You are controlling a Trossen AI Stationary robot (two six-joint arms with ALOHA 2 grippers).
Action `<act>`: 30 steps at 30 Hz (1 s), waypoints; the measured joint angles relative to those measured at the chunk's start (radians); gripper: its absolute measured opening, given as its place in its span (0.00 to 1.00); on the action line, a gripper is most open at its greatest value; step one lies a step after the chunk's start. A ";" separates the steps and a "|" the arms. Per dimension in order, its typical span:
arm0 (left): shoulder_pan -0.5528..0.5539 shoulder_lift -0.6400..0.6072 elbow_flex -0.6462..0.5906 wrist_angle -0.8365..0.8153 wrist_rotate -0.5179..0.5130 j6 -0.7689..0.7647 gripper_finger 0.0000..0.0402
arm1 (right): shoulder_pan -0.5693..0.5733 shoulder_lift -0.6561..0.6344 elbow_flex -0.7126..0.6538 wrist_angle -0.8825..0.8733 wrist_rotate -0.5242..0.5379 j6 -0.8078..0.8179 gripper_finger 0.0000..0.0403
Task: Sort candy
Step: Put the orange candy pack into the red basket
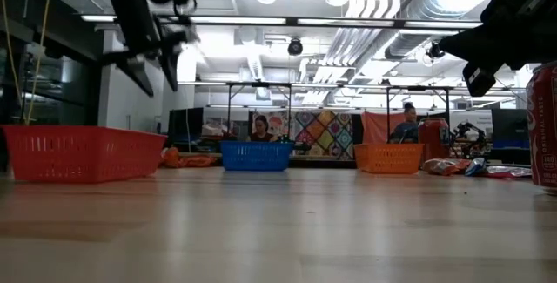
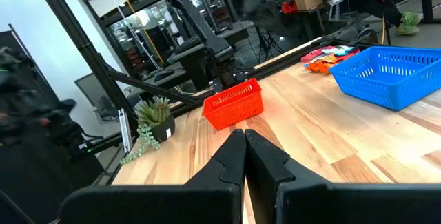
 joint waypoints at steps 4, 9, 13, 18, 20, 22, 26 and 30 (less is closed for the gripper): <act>0.135 0.125 0.000 0.039 0.066 0.097 0.56 | 0.000 0.000 0.000 0.000 0.000 0.000 0.01; 0.208 0.265 0.000 0.118 0.136 0.188 0.56 | 0.000 0.000 0.000 0.000 0.000 0.000 0.01; 0.211 0.338 0.000 0.219 0.153 0.235 0.56 | 0.000 0.000 0.000 0.000 0.000 0.000 0.01; 0.208 0.392 0.000 0.237 0.120 0.257 0.56 | 0.000 0.000 0.000 0.000 0.000 0.000 0.01; 0.208 0.405 0.000 0.238 0.093 0.264 0.56 | 0.000 0.000 0.000 0.000 0.000 0.000 0.01; 0.208 0.418 0.000 0.243 0.087 0.275 0.56 | 0.000 0.000 0.000 0.000 0.000 0.000 0.01; 0.208 0.443 0.000 0.254 0.075 0.293 0.55 | 0.000 0.000 0.000 0.000 0.000 0.000 0.01; 0.207 0.464 0.000 0.259 0.070 0.294 0.53 | 0.000 0.000 0.000 0.000 0.000 0.000 0.01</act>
